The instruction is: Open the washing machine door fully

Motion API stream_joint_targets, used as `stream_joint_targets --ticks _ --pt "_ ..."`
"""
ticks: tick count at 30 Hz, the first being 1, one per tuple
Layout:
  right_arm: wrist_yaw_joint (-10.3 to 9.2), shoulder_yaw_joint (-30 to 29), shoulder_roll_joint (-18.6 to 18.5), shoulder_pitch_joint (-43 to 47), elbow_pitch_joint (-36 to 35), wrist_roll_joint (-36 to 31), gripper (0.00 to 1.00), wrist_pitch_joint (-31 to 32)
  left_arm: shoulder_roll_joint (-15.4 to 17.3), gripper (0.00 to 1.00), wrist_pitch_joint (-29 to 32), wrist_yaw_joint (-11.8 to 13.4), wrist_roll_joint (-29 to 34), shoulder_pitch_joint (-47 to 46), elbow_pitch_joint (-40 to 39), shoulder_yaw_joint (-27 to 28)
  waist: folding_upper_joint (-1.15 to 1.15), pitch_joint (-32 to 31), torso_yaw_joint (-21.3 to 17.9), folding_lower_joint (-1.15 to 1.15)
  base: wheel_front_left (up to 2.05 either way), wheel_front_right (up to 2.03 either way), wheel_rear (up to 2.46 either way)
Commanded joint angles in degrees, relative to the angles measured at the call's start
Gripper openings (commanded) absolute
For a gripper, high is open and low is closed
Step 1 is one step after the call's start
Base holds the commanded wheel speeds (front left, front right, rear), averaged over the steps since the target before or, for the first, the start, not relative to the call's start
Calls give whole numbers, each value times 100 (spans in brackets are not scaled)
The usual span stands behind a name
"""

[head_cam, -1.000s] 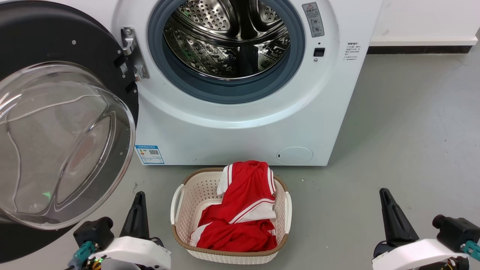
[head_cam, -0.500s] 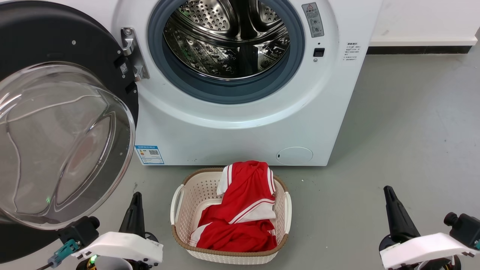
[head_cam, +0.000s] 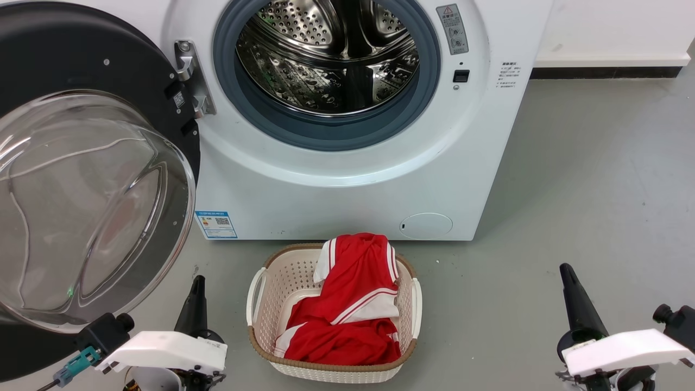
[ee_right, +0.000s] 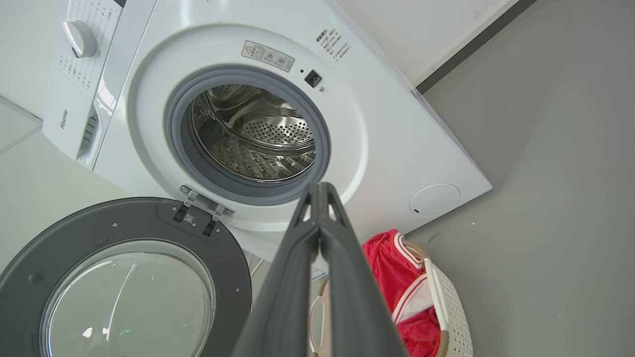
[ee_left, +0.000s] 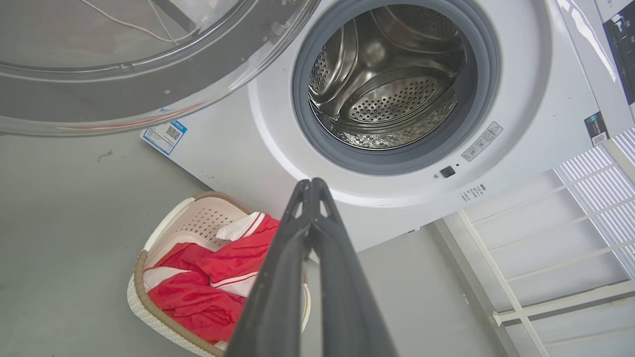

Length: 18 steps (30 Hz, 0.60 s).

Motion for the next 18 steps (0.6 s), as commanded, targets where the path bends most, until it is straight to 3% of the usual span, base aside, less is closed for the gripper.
stream_joint_targets --ticks 1,18 --pt "0 -28 -46 -156 -22 193 0 29 6 0 35 -39 -173 -142 -40 58 0 -1 0 0 0 0 0" --pt "0 -116 -55 -296 144 1300 0 224 -66 0 310 -220 -1211 -216 39 253 0 -7 -6 0 0 0 0"
